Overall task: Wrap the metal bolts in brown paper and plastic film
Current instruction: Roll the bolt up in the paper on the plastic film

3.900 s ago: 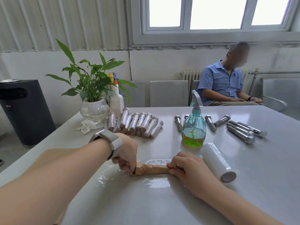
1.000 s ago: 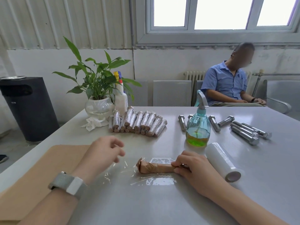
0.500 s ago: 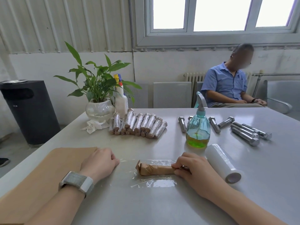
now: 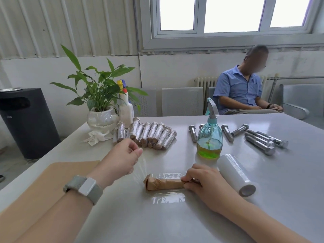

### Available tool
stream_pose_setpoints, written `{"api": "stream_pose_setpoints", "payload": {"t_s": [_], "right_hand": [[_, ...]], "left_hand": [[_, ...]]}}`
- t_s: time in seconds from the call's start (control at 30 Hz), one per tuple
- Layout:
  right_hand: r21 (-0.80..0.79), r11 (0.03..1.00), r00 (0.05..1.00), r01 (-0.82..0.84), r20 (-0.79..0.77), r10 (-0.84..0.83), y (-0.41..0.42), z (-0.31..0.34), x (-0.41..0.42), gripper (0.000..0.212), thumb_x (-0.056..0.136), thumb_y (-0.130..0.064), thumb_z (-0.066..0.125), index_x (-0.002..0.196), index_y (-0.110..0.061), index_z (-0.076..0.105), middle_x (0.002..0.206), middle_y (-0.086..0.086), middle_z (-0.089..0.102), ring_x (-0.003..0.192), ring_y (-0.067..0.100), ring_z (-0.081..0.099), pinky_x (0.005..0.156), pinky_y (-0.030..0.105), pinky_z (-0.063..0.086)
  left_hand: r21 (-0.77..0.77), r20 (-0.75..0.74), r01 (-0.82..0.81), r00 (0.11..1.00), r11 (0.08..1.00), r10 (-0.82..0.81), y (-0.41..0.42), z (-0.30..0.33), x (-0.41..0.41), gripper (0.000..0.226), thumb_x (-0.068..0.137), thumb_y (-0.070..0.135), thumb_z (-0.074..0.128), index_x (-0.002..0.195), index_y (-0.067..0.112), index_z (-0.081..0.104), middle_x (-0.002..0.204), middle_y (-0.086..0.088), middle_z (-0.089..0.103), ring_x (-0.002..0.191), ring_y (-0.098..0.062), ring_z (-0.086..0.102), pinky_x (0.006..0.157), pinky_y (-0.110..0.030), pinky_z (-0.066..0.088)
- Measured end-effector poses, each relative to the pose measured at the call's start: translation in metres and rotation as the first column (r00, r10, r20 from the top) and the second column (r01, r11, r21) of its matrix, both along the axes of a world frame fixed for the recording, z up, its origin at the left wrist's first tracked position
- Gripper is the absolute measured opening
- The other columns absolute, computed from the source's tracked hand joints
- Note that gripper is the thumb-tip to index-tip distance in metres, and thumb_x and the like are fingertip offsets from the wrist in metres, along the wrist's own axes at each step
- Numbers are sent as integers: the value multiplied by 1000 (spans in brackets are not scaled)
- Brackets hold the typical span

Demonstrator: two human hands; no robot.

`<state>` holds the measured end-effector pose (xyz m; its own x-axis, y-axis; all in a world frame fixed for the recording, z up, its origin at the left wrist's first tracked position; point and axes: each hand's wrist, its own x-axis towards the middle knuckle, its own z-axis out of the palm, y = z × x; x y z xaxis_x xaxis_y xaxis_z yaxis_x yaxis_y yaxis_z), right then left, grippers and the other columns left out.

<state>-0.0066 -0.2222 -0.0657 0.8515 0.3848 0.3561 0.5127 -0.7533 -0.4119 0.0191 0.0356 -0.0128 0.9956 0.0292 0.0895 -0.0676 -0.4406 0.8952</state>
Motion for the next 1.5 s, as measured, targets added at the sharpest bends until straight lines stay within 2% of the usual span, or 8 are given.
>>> {"api": "stream_pose_setpoints", "payload": {"t_s": [0.13, 0.33, 0.47, 0.7, 0.9, 1.2, 1.4, 1.5], "right_hand": [[8, 1000, 1000, -21, 4, 21, -1, 0, 2, 5, 89, -26, 69, 92, -29, 71, 82, -29, 47, 94, 6, 56, 86, 32, 43], [3, 1000, 999, -27, 40, 27, -2, -5, 3, 7, 88, -28, 68, 94, -30, 70, 84, -23, 46, 82, 1, 43, 76, 29, 37], [-15, 1000, 998, -26, 54, 27, -1, -6, 5, 6, 89, -28, 67, 94, -30, 70, 78, -26, 42, 82, 2, 42, 74, 28, 34], [-109, 991, 992, -73, 98, 84, -3, -1, 3, 31, 90, -28, 62, 120, -32, 53, 96, -16, 60, 96, 10, 55, 83, 32, 40], [-211, 971, 986, -115, 95, 137, -3, 1, 4, 44, 97, -27, 53, 139, -38, 47, 102, -8, 56, 100, 15, 52, 83, 33, 39], [-215, 969, 985, -120, 100, 144, -5, 1, 4, 31, 98, -27, 52, 128, -32, 59, 104, -5, 57, 102, 17, 53, 81, 33, 38], [-198, 972, 984, -125, 101, 147, -4, 1, 5, 23, 99, -26, 52, 118, -31, 62, 103, -4, 57, 100, 19, 54, 81, 35, 40], [-198, 973, 984, -121, 106, 144, -4, 0, 4, 23, 98, -26, 52, 117, -31, 62, 101, -4, 57, 98, 19, 54, 80, 36, 41]], "left_hand": [[-42, -49, 119, 991, 992, -121, -39, 4, 7, 3, 99, 11, 53, 98, 13, 51, 52, 1, 48, 31, -8, 37, 34, -17, 27], [306, -225, 336, 935, 891, -275, -75, -18, 12, 19, 97, 16, 36, 98, 32, 47, 62, -2, 64, 39, -17, 52, 38, -21, 38], [307, -298, 443, 885, 842, -357, -72, -17, 12, 30, 92, 8, 25, 99, 28, 46, 56, 3, 61, 42, -19, 58, 38, -19, 37], [291, -251, 488, 869, 823, -426, -67, -20, 8, 32, 93, 3, 31, 98, 29, 48, 67, 6, 59, 43, -14, 50, 40, -20, 37], [400, -201, 506, 862, 764, -466, -68, -23, 6, 31, 89, 8, 31, 100, 36, 41, 63, 9, 58, 46, -9, 51, 46, -19, 40], [471, -272, 469, 883, 747, -383, -76, -21, 14, 24, 89, 11, 39, 92, 35, 42, 77, 5, 56, 62, -12, 49, 57, -29, 38], [396, -275, 464, 883, 792, -380, -72, -20, 6, 26, 88, 8, 38, 93, 33, 44, 66, 7, 58, 47, -11, 48, 42, -22, 34], [299, -236, 472, 879, 829, -415, -67, -17, -6, 22, 87, 9, 44, 94, 29, 45, 78, 5, 60, 47, -12, 50, 45, -20, 38]]}}
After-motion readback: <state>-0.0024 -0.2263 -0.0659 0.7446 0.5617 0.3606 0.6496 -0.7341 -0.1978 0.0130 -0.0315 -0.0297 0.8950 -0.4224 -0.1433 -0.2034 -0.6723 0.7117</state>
